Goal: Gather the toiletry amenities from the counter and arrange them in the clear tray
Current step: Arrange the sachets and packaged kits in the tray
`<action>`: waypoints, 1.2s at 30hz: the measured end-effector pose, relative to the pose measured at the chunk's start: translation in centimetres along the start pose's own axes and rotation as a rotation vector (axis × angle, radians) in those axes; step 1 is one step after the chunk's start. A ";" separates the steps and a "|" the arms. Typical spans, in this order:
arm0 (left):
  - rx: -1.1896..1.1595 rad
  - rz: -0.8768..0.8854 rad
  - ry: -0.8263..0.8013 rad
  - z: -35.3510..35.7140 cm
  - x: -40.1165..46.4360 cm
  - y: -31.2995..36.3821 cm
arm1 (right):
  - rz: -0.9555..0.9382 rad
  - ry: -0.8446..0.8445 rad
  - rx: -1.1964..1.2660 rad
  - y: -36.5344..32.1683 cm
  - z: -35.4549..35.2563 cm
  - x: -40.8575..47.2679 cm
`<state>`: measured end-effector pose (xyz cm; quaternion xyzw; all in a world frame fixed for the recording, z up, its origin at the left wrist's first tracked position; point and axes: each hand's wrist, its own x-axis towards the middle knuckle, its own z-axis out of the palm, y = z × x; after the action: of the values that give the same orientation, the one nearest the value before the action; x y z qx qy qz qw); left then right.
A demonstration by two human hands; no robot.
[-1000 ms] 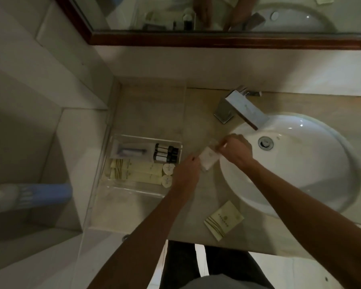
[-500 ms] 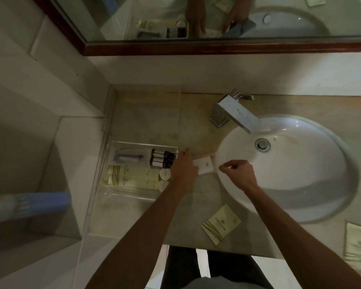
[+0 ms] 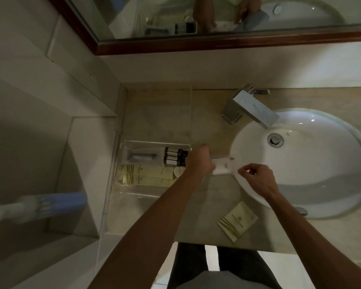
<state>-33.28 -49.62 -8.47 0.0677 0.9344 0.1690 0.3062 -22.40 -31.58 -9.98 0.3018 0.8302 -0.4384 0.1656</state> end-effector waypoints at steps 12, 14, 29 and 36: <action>-0.200 0.026 0.020 -2.6 -0.8 -1.2 | 0.000 0.026 0.014 -2.2 -0.6 -1.7; -0.265 0.004 0.071 -4.7 -1.7 -3.4 | -0.039 0.022 0.037 -4.6 0.3 -2.9; -0.530 -0.407 0.329 -12.2 -1.8 -21.0 | -0.084 0.014 -0.212 -19.8 18.6 -4.3; -0.348 -0.379 0.375 -11.5 -1.0 -20.6 | -0.164 0.059 -0.294 -19.7 18.5 -4.1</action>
<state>-39.78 -72.24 -6.59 -0.1936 0.9276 0.2759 0.1614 -31.83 -56.87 -5.80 0.2183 0.9119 -0.3150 0.1470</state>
